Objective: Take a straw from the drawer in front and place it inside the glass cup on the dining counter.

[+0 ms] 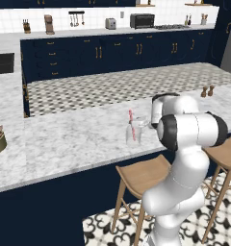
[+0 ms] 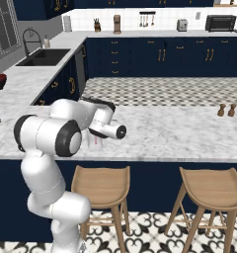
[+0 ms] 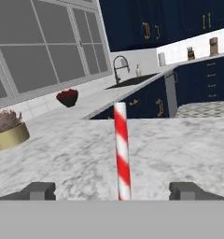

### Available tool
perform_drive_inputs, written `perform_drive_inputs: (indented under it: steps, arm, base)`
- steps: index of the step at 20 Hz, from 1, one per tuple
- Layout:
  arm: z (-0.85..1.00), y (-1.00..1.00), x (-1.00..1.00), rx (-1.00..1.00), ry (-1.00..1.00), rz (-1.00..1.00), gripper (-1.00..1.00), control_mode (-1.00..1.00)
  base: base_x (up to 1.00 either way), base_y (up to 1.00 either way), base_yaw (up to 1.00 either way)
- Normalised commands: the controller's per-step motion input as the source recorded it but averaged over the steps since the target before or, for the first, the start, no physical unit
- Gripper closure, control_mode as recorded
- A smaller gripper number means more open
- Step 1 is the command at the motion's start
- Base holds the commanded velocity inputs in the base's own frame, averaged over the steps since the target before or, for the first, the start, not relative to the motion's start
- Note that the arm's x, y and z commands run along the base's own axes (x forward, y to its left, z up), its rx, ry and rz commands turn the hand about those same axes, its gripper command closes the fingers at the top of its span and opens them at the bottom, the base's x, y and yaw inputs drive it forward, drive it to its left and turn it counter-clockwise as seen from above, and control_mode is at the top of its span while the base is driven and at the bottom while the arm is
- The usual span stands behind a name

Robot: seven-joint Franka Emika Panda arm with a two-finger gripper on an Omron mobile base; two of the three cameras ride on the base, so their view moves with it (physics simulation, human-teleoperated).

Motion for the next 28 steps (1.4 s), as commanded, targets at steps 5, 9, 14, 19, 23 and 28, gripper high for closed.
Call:
perform_drive_inputs:
  steps: [5, 9, 14, 19, 23, 28]
  arm:
    - [0.43, -0.15, -0.34, -0.11, 0.0, -0.03, -1.0, -1.0]
    - [0.98, -0.41, -0.96, -0.08, -0.05, -0.01, -1.0, -1.0]
    - [1.0, -0.34, -0.9, -0.04, -0.03, 0.0, -1.0, -1.0]
    - [1.0, -0.26, -0.6, -0.13, 0.0, -0.03, -1.0, -1.0]
    - [0.63, -0.32, -0.45, -0.27, 0.11, -0.07, -1.0, -1.0]
    - [0.23, -0.34, -0.49, -0.3, 0.2, -0.07, -1.0, -1.0]
  base:
    - [0.0, 0.0, 0.0]
    - [0.0, 0.0, 0.0]
    - [0.0, 0.0, 0.0]
    - [0.0, 0.0, 0.0]
    - [0.0, 0.0, 0.0]
    - [0.0, 0.0, 0.0]
